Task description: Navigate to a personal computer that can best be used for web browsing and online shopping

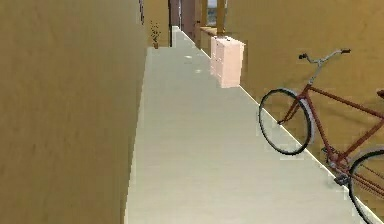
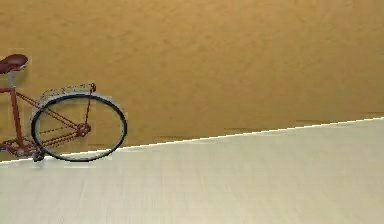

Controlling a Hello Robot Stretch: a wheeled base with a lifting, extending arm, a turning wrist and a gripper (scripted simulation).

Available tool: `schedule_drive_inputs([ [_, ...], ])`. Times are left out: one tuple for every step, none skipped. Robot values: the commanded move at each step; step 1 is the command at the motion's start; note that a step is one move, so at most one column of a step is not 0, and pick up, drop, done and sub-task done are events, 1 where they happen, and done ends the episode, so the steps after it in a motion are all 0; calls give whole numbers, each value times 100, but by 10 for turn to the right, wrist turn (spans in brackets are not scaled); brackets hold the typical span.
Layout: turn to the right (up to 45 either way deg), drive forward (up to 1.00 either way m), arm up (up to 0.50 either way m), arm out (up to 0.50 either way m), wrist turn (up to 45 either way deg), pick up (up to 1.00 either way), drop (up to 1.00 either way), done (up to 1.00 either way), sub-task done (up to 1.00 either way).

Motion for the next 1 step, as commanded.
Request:
schedule_drive_inputs([
  [0, 100, 0, 0, 0, 0, 0, 0, 0],
])
